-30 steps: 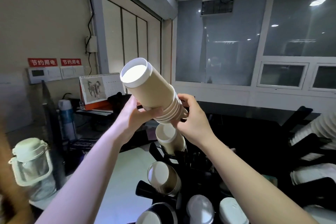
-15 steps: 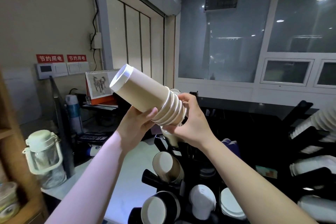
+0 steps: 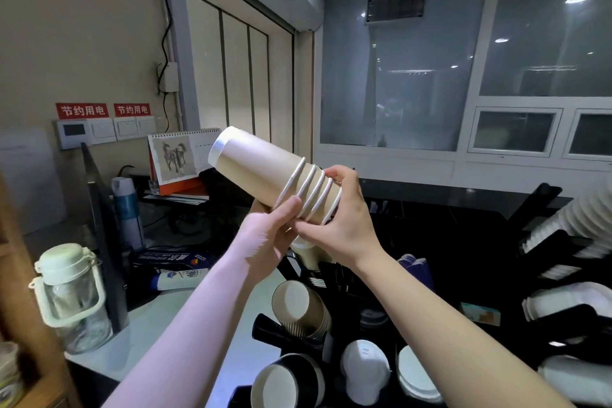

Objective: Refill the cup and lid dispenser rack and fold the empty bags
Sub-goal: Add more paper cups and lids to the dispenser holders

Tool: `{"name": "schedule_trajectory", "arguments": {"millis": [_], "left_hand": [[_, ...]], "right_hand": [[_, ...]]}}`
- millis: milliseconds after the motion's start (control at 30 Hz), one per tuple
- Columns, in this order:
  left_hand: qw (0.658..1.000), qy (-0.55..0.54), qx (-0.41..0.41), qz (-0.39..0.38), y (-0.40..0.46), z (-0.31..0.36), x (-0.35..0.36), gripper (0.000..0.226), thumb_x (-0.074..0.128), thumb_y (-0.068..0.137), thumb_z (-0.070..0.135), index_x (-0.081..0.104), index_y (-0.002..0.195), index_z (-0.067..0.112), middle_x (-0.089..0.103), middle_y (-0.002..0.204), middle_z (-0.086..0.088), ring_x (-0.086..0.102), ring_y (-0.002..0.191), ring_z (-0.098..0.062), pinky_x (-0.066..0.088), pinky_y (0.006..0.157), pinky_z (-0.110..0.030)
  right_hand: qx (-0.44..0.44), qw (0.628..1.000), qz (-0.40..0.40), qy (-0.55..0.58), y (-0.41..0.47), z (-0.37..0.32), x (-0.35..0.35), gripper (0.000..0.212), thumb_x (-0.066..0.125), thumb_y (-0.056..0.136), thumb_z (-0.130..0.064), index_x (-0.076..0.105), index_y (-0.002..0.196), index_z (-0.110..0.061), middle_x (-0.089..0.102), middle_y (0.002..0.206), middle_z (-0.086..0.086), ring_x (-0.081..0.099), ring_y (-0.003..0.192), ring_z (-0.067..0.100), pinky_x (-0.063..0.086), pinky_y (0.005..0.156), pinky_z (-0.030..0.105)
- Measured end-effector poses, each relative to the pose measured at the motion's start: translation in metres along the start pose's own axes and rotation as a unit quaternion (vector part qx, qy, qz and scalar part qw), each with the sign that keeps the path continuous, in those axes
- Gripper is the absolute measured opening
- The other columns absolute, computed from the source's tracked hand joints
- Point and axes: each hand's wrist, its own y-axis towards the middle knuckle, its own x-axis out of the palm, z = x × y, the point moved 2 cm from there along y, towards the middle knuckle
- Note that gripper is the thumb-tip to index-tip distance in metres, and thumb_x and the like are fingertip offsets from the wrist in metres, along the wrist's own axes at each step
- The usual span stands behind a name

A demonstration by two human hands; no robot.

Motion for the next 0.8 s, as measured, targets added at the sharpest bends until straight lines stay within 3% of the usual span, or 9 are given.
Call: {"name": "schedule_trajectory", "arguments": {"millis": [67,100,233,300,433,500,567,800], "left_hand": [[0.999,-0.024,0.004,0.024,0.004,-0.002,0.002,0.036,0.082,0.062,0.015,0.072,0.091,-0.003,0.070,0.102,-0.023,0.070,0.089,-0.030,0.059,0.071,-0.031],[0.999,-0.031,0.005,0.027,0.005,-0.003,0.003,0.030,0.079,0.064,0.015,0.074,0.088,-0.002,0.070,0.101,-0.023,0.070,0.088,-0.030,0.059,0.072,-0.032],[0.999,-0.021,-0.014,0.021,0.009,-0.005,0.004,0.027,0.078,0.069,0.018,0.076,0.089,0.000,0.068,0.105,-0.024,0.066,0.098,-0.035,0.052,0.094,-0.045],[1.000,-0.013,-0.017,0.023,0.010,-0.006,0.005,0.033,0.083,0.063,0.021,0.077,0.088,0.001,0.068,0.104,-0.024,0.064,0.098,-0.036,0.050,0.096,-0.046],[1.000,-0.008,-0.010,0.024,0.012,-0.007,0.008,0.029,0.084,0.061,0.021,0.078,0.083,0.002,0.071,0.094,-0.021,0.069,0.084,-0.030,0.059,0.076,-0.036],[1.000,-0.010,-0.009,0.028,0.013,-0.007,0.011,0.037,0.084,0.060,0.023,0.076,0.088,0.000,0.069,0.102,-0.025,0.067,0.093,-0.034,0.055,0.088,-0.043],[0.999,-0.015,-0.005,0.036,0.015,-0.008,0.014,0.045,0.081,0.064,0.022,0.072,0.100,-0.003,0.066,0.111,-0.027,0.064,0.101,-0.038,0.049,0.096,-0.048],[0.998,-0.050,0.010,0.049,0.018,-0.011,0.025,0.051,0.074,0.069,0.019,0.063,0.112,-0.007,0.067,0.111,-0.024,0.067,0.099,-0.033,0.049,0.098,-0.047]], "right_hand": [[-0.004,1.000,0.014,0.006,0.002,0.001,0.000,0.079,0.087,0.056,-0.039,0.039,0.119,-0.031,0.049,0.114,-0.009,0.052,0.102,0.006,0.045,0.082,0.019],[-0.007,1.000,0.015,0.008,0.003,0.002,-0.001,0.079,0.088,0.057,-0.038,0.041,0.120,-0.029,0.049,0.115,-0.009,0.051,0.105,0.007,0.046,0.085,0.022],[-0.018,1.000,0.008,0.000,0.005,0.005,-0.005,0.076,0.087,0.060,-0.027,0.046,0.124,-0.027,0.049,0.117,-0.006,0.049,0.108,0.005,0.047,0.089,0.026],[-0.027,1.000,0.001,0.001,0.005,0.005,-0.008,0.077,0.085,0.059,-0.025,0.047,0.127,-0.028,0.047,0.117,-0.006,0.049,0.108,0.004,0.048,0.090,0.027],[-0.032,0.999,-0.008,0.009,0.006,0.005,-0.013,0.079,0.083,0.058,-0.026,0.047,0.127,-0.037,0.046,0.119,-0.004,0.047,0.110,0.000,0.045,0.091,0.017],[-0.037,0.999,-0.002,-0.010,0.006,0.006,-0.013,0.078,0.079,0.057,-0.032,0.046,0.126,-0.041,0.045,0.118,-0.003,0.047,0.110,0.003,0.039,0.089,0.009],[-0.046,0.998,0.004,-0.035,0.007,0.007,-0.013,0.078,0.079,0.058,-0.034,0.046,0.128,-0.035,0.045,0.118,0.000,0.046,0.111,0.011,0.039,0.090,0.014],[-0.112,0.986,0.022,-0.124,0.013,0.009,-0.016,0.084,0.085,0.063,-0.030,0.045,0.135,-0.013,0.047,0.125,0.009,0.044,0.115,0.023,0.038,0.098,0.030]]}}
